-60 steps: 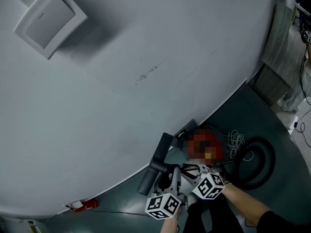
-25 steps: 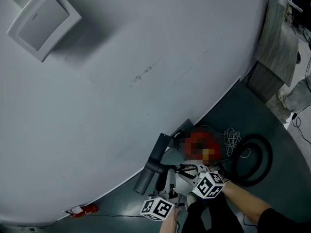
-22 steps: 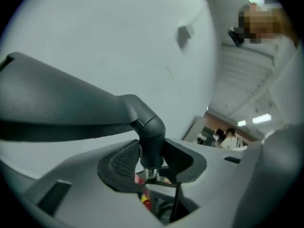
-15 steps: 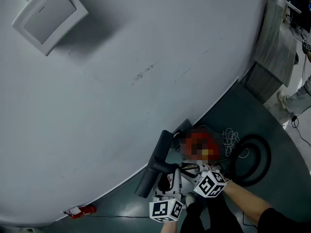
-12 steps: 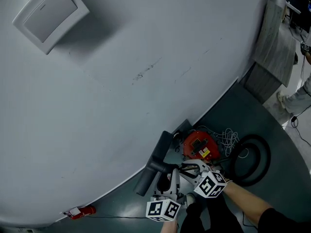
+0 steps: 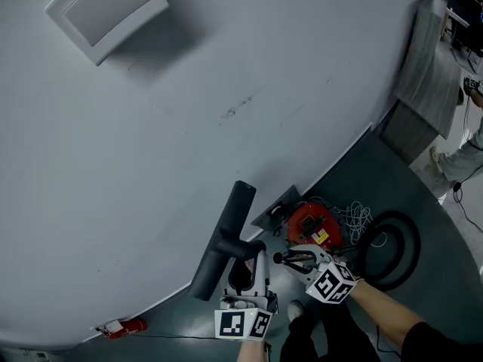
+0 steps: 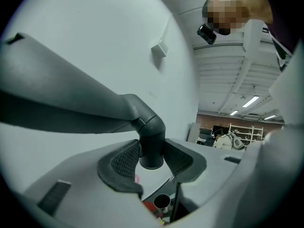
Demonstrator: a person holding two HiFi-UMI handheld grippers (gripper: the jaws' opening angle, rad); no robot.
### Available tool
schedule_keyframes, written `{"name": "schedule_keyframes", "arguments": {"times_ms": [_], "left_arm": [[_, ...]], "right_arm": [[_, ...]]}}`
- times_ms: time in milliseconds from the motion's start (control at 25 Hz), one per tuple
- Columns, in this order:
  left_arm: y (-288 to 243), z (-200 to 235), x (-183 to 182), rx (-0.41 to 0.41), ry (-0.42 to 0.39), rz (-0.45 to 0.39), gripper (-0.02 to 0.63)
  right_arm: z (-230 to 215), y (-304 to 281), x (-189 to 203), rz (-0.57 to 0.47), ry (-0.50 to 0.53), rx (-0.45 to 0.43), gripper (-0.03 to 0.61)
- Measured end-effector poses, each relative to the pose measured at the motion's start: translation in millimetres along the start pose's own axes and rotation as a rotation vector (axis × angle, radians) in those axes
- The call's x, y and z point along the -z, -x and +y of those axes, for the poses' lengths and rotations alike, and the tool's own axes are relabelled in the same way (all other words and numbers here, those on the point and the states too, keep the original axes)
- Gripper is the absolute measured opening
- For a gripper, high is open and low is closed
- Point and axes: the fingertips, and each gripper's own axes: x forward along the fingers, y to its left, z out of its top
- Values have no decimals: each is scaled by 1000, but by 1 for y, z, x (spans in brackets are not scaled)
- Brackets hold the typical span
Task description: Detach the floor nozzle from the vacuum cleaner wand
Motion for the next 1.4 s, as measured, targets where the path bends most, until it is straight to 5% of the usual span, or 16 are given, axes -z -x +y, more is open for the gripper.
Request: {"name": "schedule_keyframes", "arguments": {"times_ms": [240, 640, 960, 1400], "left_arm": [[14, -3, -18, 10, -19, 9, 166], [53, -21, -88, 14, -69, -15, 166], [72, -45, -140, 30, -128, -80, 166], [76, -51, -169, 45, -150, -153, 167]], "right_arm": [[-3, 23, -51, -94, -125, -22, 187], [-28, 98, -158, -312, -498, 16, 182], [-27, 143, -238, -499, -506, 20, 54], [-39, 166, -269, -595, -531, 51, 17]]}}
